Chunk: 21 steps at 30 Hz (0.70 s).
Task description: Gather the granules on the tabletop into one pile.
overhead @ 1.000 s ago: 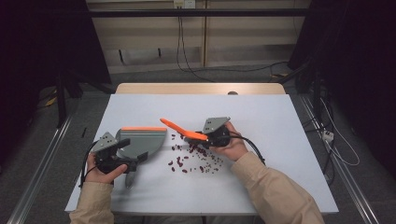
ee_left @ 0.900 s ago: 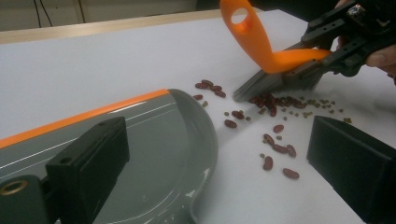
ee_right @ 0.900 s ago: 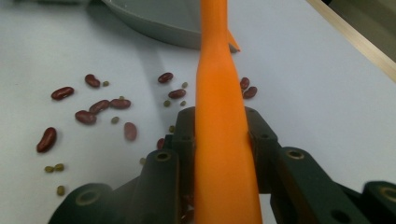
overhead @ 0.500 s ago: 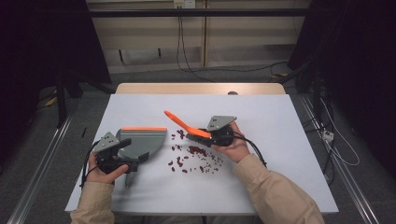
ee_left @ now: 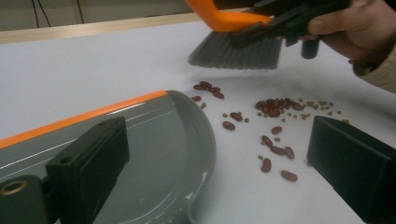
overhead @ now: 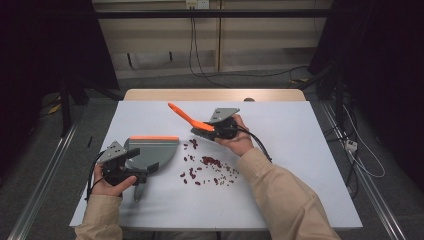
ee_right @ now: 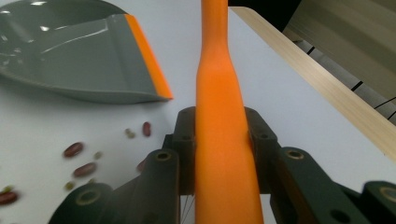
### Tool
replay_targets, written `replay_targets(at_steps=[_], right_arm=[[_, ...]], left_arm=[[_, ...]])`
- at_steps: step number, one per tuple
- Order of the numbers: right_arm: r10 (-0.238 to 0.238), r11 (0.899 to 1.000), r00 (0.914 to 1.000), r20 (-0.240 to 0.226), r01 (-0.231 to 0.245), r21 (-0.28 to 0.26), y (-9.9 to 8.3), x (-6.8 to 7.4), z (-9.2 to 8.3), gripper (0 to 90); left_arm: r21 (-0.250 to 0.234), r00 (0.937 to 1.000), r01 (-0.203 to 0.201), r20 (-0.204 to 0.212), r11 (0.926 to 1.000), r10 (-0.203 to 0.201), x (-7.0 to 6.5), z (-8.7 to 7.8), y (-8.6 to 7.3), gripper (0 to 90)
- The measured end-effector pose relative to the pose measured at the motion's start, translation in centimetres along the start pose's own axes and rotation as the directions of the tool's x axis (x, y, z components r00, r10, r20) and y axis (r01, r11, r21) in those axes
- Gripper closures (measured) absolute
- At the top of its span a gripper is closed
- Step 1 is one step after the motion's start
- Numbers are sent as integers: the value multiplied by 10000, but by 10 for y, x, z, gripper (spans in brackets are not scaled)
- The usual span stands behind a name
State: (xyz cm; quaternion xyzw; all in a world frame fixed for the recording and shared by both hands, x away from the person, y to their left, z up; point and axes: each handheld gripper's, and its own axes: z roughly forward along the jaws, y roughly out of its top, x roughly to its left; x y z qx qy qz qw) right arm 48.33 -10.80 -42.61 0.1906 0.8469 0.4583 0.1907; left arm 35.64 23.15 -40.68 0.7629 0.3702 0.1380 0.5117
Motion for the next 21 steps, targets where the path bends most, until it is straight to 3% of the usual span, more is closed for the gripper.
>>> replay_targets(at_steps=[5, 8, 10, 15, 21], right_arm=[[-287, 9993, 9991, -299, 294, 248, 4, -5, 23, 711], [-204, 9990, 9944, -1040, 243, 366, 0, 2, 28, 710], [-454, 9969, 9926, -1129, 523, 590, 2, 7, 26, 710], [-446, 9966, 9838, -1736, 557, 599, 0, 17, 15, 709], [-576, 9970, 9763, -2086, 672, 393, -8, 33, -1, 707]], left_arm=[[4, 9999, 89, -107, 10000, -89, 3, -4, -2, 54], [-19, 9997, 135, -194, 9999, -135, 6, -7, -4, 55], [-58, 9996, 175, -208, 9998, -176, 7, -9, -4, 55], [-100, 9994, 199, -297, 9998, -202, 8, -13, -6, 55], [-85, 9990, 197, -401, 9998, -200, 9, -15, -7, 55]])
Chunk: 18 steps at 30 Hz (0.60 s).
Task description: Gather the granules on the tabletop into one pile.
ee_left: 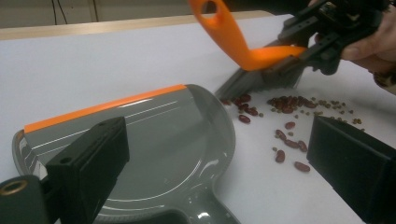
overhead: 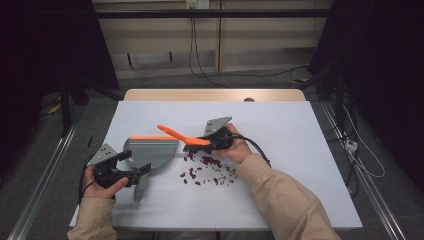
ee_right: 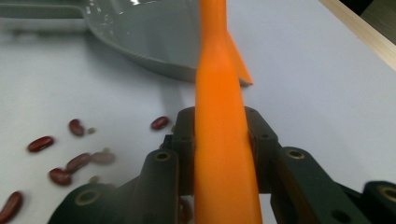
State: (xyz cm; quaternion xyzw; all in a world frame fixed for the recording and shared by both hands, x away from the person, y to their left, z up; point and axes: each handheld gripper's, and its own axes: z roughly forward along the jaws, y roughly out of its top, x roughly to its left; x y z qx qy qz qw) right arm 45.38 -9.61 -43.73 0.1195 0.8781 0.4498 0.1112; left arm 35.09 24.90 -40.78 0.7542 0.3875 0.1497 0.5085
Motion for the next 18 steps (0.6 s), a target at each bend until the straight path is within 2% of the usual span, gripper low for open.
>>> replay_targets(at_steps=[6, 9, 11, 15, 18], right_arm=[[-334, 9992, 9989, -344, 340, 186, -3, 16, -12, 706], [-376, 9991, 9986, -363, 383, 178, -4, 20, -16, 709], [-290, 9995, 9990, -345, 293, 101, -3, 19, -18, 710], [-137, 9995, 9999, 17, 137, -282, 2, 11, -18, 710], [-277, 9994, 9994, 226, 282, -210, 6, 4, -11, 710]], left_arm=[[5, 10000, -67, 19, 10000, 67, -3, 1, 1, 55], [32, 9999, -96, 55, 9999, 96, -4, 2, 1, 55], [28, 9999, -92, 60, 10000, 92, -4, 3, 1, 55], [49, 9999, -101, 99, 9999, 100, -3, 4, 2, 55], [70, 9998, -99, 149, 9999, 98, -3, 6, 1, 55]])
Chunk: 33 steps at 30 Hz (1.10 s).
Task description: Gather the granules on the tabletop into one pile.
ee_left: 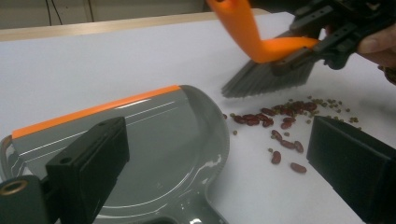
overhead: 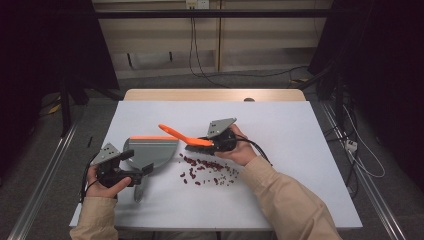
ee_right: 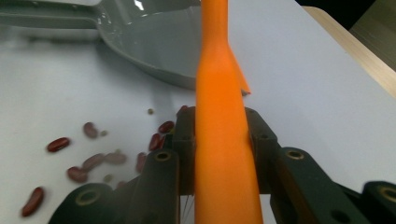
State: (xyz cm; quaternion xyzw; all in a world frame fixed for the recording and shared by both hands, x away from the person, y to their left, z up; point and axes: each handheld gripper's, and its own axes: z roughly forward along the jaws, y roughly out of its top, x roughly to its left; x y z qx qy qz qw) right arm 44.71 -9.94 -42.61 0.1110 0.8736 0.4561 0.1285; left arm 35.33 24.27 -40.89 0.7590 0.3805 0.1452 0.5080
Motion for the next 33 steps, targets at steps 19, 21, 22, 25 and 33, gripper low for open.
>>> replay_targets(at_steps=[19, 21, 22, 25, 33], right_arm=[[-350, 9989, 9974, -624, 370, 304, 2, 15, 7, 710], [-178, 9998, 9992, -362, 183, 118, 1, 15, 1, 710], [-3, 10000, 9996, -286, 2, -37, 1, 14, -2, 710], [647, 9973, 9978, 125, -643, -342, 3, 14, -12, 710], [2805, 9556, 9552, 947, -2686, -1213, 7, 33, -33, 710]], left_arm=[[129, 9999, -18, -116, 9999, 19, 3, 0, -2, 55], [126, 9999, -7, -133, 9999, 9, 3, 0, -2, 55], [122, 9999, -25, -127, 9999, 26, 3, 0, -2, 55], [79, 9999, -48, -126, 10000, 49, 2, 0, -1, 55], [92, 9999, -92, -97, 9999, 93, 0, 2, -2, 55]])
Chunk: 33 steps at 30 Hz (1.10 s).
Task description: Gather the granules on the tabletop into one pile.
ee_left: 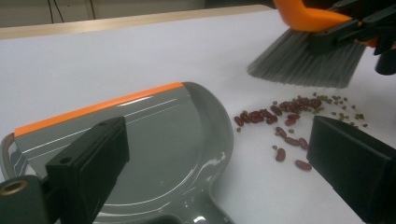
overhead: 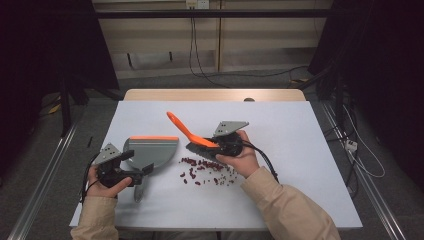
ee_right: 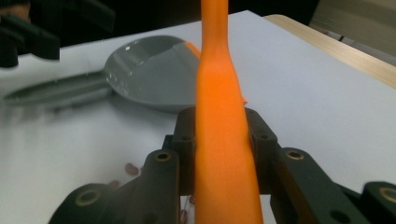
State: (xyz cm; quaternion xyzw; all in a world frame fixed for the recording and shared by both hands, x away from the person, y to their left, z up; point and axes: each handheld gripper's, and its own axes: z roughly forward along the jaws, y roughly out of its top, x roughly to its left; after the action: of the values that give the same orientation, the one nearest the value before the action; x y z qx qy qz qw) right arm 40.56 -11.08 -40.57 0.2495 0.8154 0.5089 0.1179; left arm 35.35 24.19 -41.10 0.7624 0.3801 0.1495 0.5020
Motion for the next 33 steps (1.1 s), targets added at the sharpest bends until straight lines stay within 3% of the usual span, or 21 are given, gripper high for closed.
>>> replay_targets(at_steps=[4, 7, 15, 20, 23, 33], right_arm=[[1042, 9940, 9934, 490, -1023, -387, 0, 13, -6, 710], [1683, 9837, 9847, 457, -1648, -724, 0, 23, -6, 710], [1920, 9794, 9803, 472, -1883, -730, 2, 50, 7, 710], [2348, 9699, 9704, 558, -2301, -800, -2, 60, 15, 710], [2297, 9718, 9710, 659, -2251, -709, -5, 64, 20, 710], [2496, 9677, 9681, 193, -2487, -408, -10, 75, 32, 710]], left_arm=[[58, 10000, -88, 17, 9999, 88, 0, 1, 0, 56], [48, 10000, -93, -25, 9999, 93, 0, 0, 0, 56], [6, 9999, -120, 4, 9999, 120, -1, -1, 1, 56], [-14, 9999, -130, 23, 9999, 130, -1, -1, 1, 56], [-20, 9999, -138, 22, 9999, 138, -1, -1, 1, 56], [0, 9998, -181, 37, 9998, 181, -1, -1, 1, 56]])
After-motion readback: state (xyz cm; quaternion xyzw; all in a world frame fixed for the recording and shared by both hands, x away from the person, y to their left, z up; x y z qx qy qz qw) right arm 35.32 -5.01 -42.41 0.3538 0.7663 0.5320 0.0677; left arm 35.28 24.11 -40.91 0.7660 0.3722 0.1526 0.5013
